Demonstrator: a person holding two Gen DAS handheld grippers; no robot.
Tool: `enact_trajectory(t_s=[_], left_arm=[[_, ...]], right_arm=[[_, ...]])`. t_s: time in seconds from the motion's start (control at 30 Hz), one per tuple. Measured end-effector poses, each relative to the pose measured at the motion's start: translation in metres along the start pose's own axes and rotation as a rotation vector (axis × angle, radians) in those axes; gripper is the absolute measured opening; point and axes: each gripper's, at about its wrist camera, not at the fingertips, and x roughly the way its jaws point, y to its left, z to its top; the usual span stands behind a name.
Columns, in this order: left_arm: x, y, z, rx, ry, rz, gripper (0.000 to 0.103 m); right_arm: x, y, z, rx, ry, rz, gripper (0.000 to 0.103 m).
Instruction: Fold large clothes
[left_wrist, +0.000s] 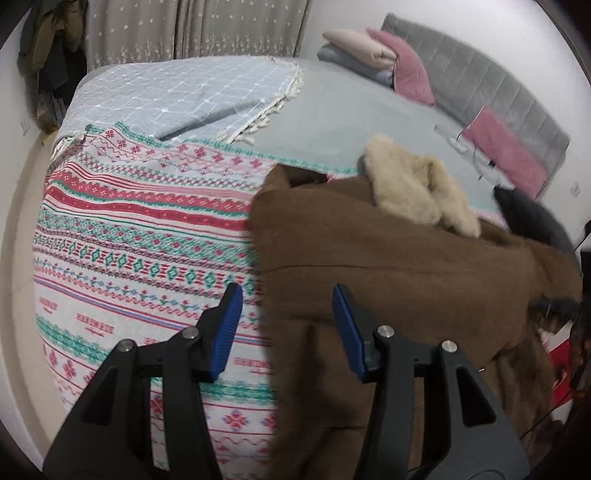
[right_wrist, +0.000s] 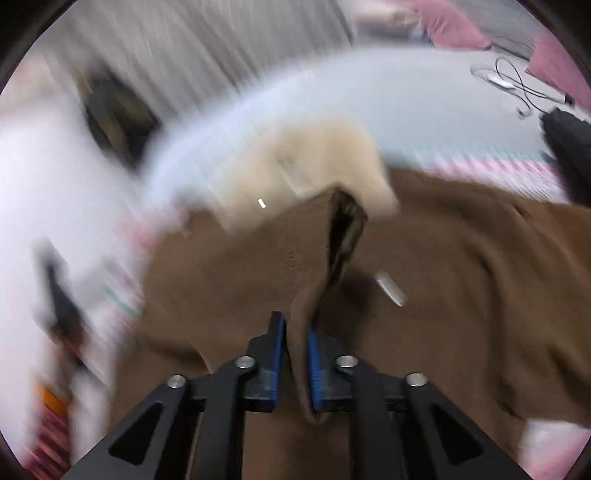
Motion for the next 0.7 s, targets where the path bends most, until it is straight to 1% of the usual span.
enact_trajectory(t_s=[0.03,0.07,0.1,0.17,0.2,0.23,0.3,0.37,0.4,0.43,0.47,0.5,0.53,0.57,0.6,0.63,0.67,0.7], left_arm=[[0.004,0.003,0.002,-0.008,0.012,0.004,0.052],[0.008,0.006,0.004,-0.023,0.024,-0.007,0.052],[0.011,0.009,0.007,-0.039,0.034,-0.025,0.054],[0.02,0.016,0.013,-0.082,0.054,-0.065,0.056],[0.028,0.019,0.018,-0.11,0.066,-0.086,0.058],[0.033,0.021,0.021,-0.123,0.075,-0.094,0.058],[0.052,0.027,0.028,-0.174,0.104,-0.105,0.058],[0.069,0.033,0.031,-0.234,0.127,-0.126,0.058],[0.075,0.035,0.032,-0.259,0.134,-0.138,0.058],[0.081,0.036,0.032,-0.285,0.138,-0.156,0.058],[0.087,0.035,0.031,-0.314,0.142,-0.182,0.049],[0.088,0.034,0.03,-0.321,0.139,-0.211,0.015],[0.085,0.031,0.031,-0.318,0.118,-0.214,0.015],[0.073,0.029,0.031,-0.319,0.057,-0.206,0.013],[0.059,0.031,0.032,-0.319,-0.011,-0.221,0.013],[0.049,0.033,0.032,-0.323,-0.055,-0.227,0.013],[0.042,0.038,0.031,-0.327,-0.089,-0.226,0.013],[0.042,0.042,0.03,-0.309,-0.092,-0.198,0.014]], right_arm=[[0.014,-0.012,-0.012,-0.005,0.097,-0.043,0.02],[0.02,-0.022,-0.018,0.013,0.132,-0.054,0.02],[0.02,-0.035,-0.021,0.049,0.122,-0.035,0.02],[0.011,-0.053,-0.017,0.12,0.049,0.032,0.029],[0.006,-0.06,-0.01,0.154,0.002,0.067,0.045],[0.004,-0.063,-0.002,0.17,-0.034,0.082,0.057],[0.007,-0.065,0.011,0.169,-0.08,0.077,0.058],[0.026,-0.06,0.032,0.156,-0.091,0.041,0.058],[0.035,-0.057,0.037,0.16,-0.093,0.032,0.058],[0.046,-0.052,0.043,0.158,-0.09,0.039,0.052],[0.05,-0.049,0.045,0.157,-0.094,0.042,0.048],[0.052,-0.046,0.044,0.148,-0.109,0.015,0.03],[0.055,-0.039,0.046,0.123,-0.12,0.016,0.02],[0.053,-0.033,0.048,0.109,-0.139,0.025,0.017],[0.045,-0.026,0.05,0.09,-0.177,0.03,0.015],[0.033,-0.02,0.054,0.068,-0.236,0.041,0.014],[0.02,-0.016,0.053,0.041,-0.295,0.056,0.013],[0.014,-0.01,0.057,0.018,-0.333,0.044,0.013]])
